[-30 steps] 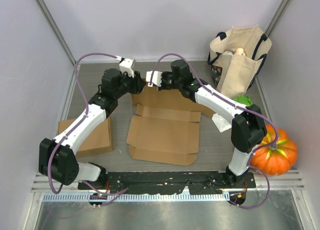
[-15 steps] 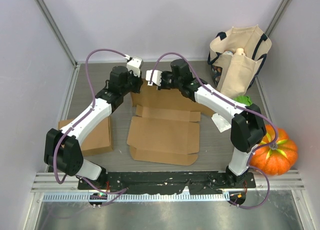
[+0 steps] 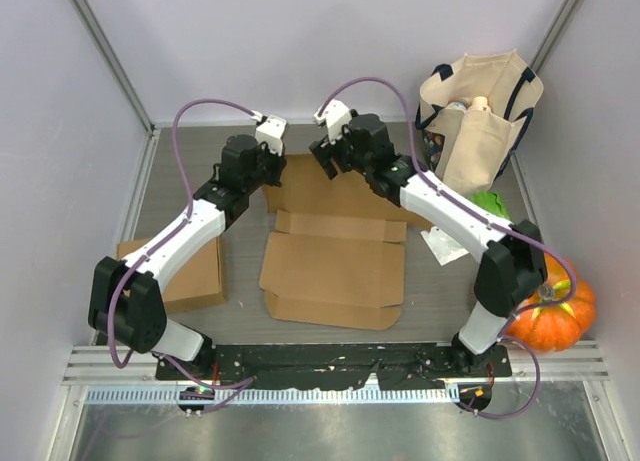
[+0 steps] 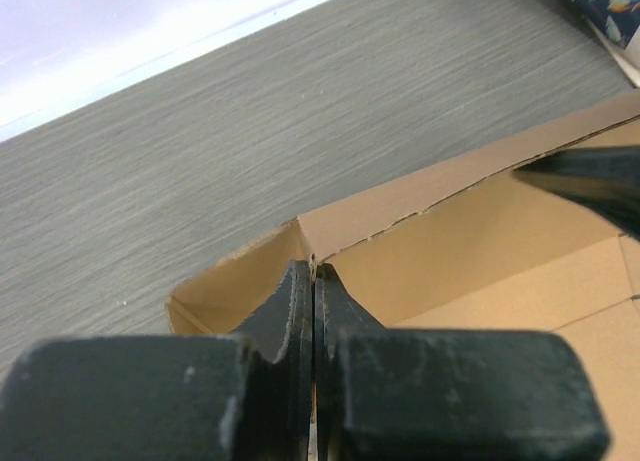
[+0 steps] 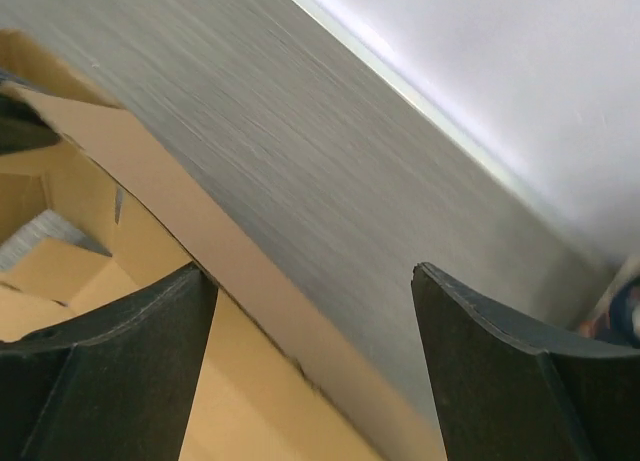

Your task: Fold the paper box

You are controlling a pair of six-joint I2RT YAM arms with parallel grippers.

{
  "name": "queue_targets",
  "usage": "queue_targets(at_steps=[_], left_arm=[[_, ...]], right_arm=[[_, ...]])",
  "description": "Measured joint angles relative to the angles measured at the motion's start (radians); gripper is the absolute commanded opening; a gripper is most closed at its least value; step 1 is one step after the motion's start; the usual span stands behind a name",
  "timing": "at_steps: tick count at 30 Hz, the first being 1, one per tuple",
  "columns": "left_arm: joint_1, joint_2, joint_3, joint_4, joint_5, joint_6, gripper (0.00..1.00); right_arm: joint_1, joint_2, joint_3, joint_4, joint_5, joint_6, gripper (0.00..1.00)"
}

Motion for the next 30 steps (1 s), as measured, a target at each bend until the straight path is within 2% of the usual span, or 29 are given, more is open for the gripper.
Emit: queue_targets(at_steps=[5, 6, 7, 11, 15, 19, 25, 27, 30], left_arm=[[-0.010, -0.002, -0.002, 0.028, -0.008, -0.022, 0.00], [-0.010, -0.002, -0.003, 0.028, -0.010, -0.026, 0.00], [-0.010, -0.002, -0.006, 0.027, -0.012, -0.030, 0.00], [-0.014, -0.002, -0.010, 0.024, -0.027, -0.046, 0.00], [-0.028, -0.002, -0.019, 0.026, -0.047, -0.047, 0.00], [-0.056, -0.005, -0.032, 0.029, -0.064, -0.046, 0.00], [-0.084, -0.022, -0.059, 0.030, -0.089, -0.038, 0.00], [-0.086, -0.027, -0.061, 0.030, -0.093, -0.037, 0.00], [-0.086, -0.031, -0.062, 0.031, -0.097, -0.038, 0.00]], right_arm=[[0.002, -0.141, 0.026, -0.223, 0.241, 0.415, 0.83], [0.001, -0.204, 0.027, -0.275, 0.287, 0.581, 0.83], [-0.001, -0.220, 0.027, -0.287, 0.297, 0.616, 0.83], [-0.010, -0.449, -0.148, -0.238, 0.313, 1.102, 0.84], [0.015, -0.505, -0.294, -0.158, 0.317, 1.445, 0.84], [0.043, -0.413, -0.362, -0.092, 0.335, 1.669, 0.84], [0.050, -0.369, -0.392, -0.087, 0.391, 1.896, 0.75], [0.050, -0.369, -0.392, -0.087, 0.403, 1.967, 0.66], [0.050, -0.368, -0.392, -0.099, 0.418, 2.058, 0.60]])
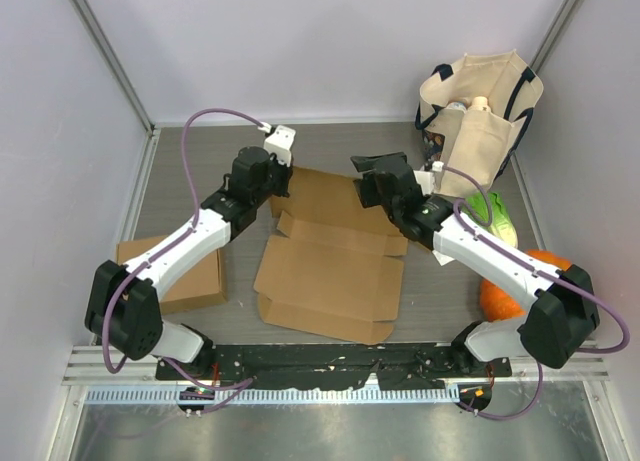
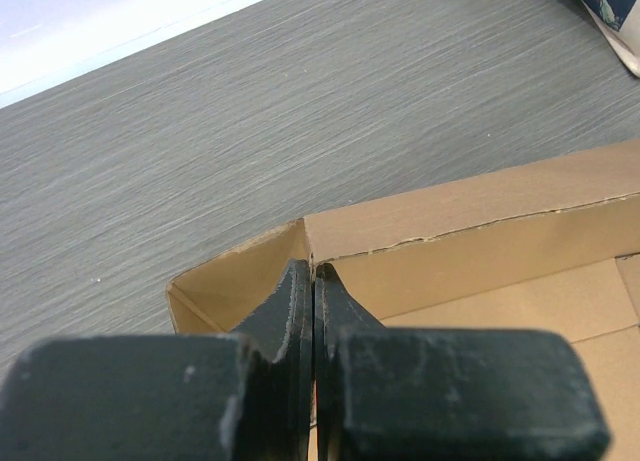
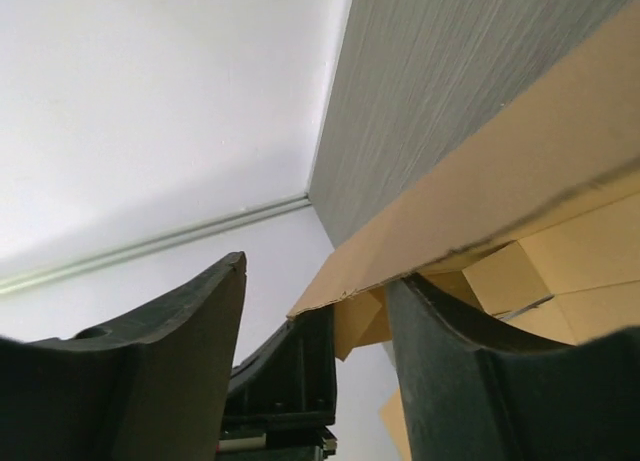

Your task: Fold the paper box

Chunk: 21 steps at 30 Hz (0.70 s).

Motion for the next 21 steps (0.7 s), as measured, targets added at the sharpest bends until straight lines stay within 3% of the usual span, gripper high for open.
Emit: queue_targets(at_steps=[8, 14, 16, 21], left_arm=[[-0.010, -0.018, -0.019, 0.014, -0.025, -0.002, 0.00], [-0.015, -0.020, -0.026, 0.021, -0.045, -0.001, 0.01], [-0.018, -0.020, -0.029, 0.021, -0.054, -0.002, 0.06], [-0.035, -0.045, -0.040, 0.020, -0.097, -0.021, 0.43]], right_arm=[[0.004, 0.068, 0.026, -0.074, 0.013, 0.145, 0.55], [0.011, 0.138, 0.054, -0.078, 0.014, 0.182, 0.31], [0.013, 0.150, 0.058, -0.074, 0.016, 0.187, 0.27], [0.013, 0.154, 0.053, -0.045, 0.019, 0.179, 0.14]])
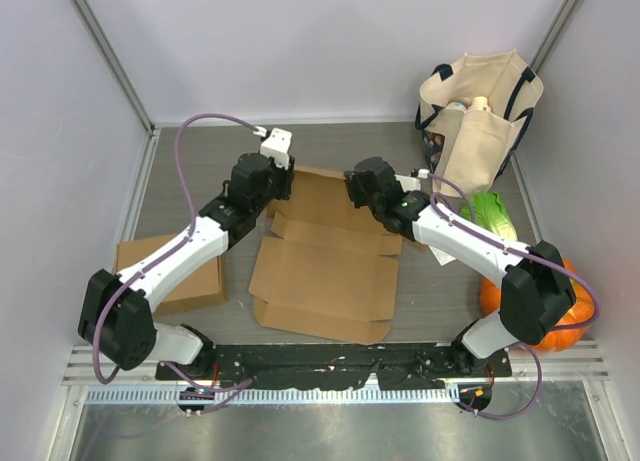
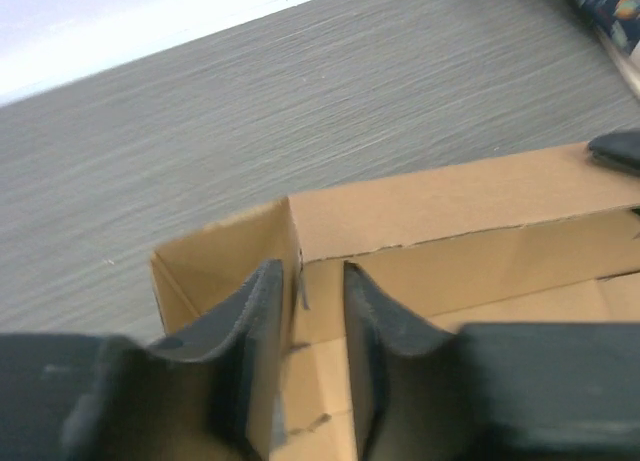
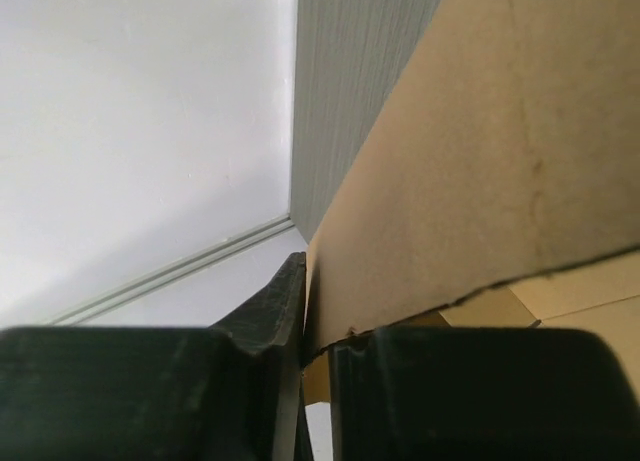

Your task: Fold the paper box

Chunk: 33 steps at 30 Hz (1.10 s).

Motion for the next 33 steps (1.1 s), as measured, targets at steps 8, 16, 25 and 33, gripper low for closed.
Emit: queue_targets(at_steps=[8, 16, 25, 33], left_arm=[[-0.012, -0.169, -0.022, -0.081, -0.053, -0.131, 0.64], [0.096, -0.491, -0.112, -0.145, -0.109, -0.244, 0.64], [0.325, -0.446, -0.177, -0.183, 0.000, -0.420, 0.66], [0.378, -0.269, -0.200, -0.207, 0.174, -0.512, 0.58]], right_arm=[[0.001, 0.020, -0.063, 0.156, 0.002, -0.067, 0.01], [0.001, 0.024, -0.129, 0.395, -0.024, -0.232, 0.01], [0.012, 0.004, -0.304, 0.687, -0.078, -0.375, 0.01], [-0.011, 0.001, -0.296, 0.671, -0.098, -0.407, 0.01]])
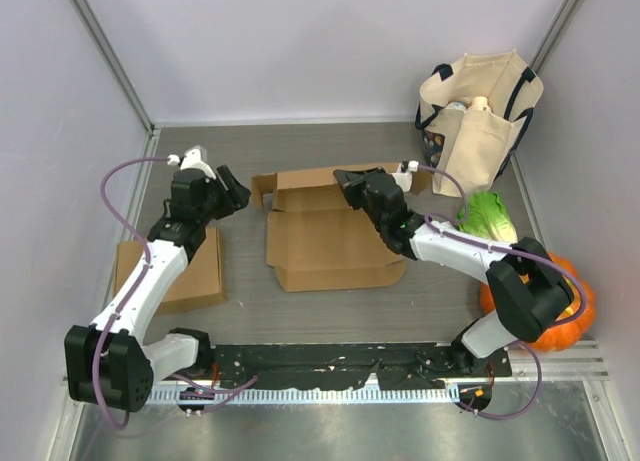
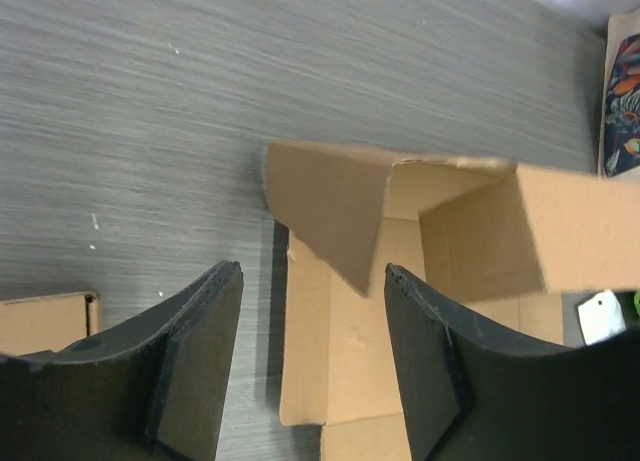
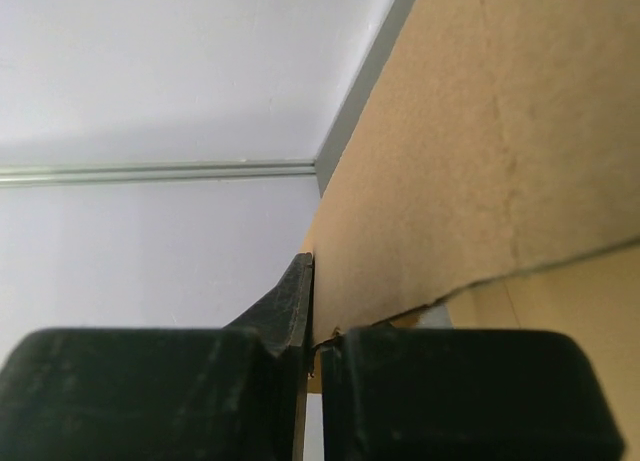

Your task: Fold the paper box

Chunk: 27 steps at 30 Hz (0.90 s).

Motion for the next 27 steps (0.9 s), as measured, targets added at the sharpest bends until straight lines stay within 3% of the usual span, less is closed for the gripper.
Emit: queue_targets(at_steps=[1, 6, 10, 14, 18, 27], left_arm=[[0.002, 0.011, 0.002, -0.006, 0.015, -0.005, 0.51], [0.018, 0.018, 0.024, -0.043, 0.068, -0.020, 0.45], [0.022, -0.029, -0.003, -0.029, 0.141, -0.069, 0.31], [0.022, -0.065, -0.145, 0.093, 0.231, -0.208, 0.30], [0.014, 0.048, -0.255, 0.225, 0.316, -0.347, 0.30], [-0.064, 0.304, -0.232, 0.418, 0.353, -0.483, 0.18]], right_arm=[[-0.007, 0.009, 0.022, -0.017, -0.005, 0.000, 0.01], [-0.065, 0.067, 0.154, -0.114, -0.036, 0.006, 0.01], [-0.103, 0.102, 0.218, -0.179, -0.060, 0.022, 0.01], [-0.137, 0.134, 0.244, -0.218, -0.097, 0.070, 0.01], [-0.173, 0.200, 0.299, -0.235, -0.155, 0.120, 0.01], [-0.193, 0.215, 0.335, -0.273, -0.195, 0.157, 0.01]])
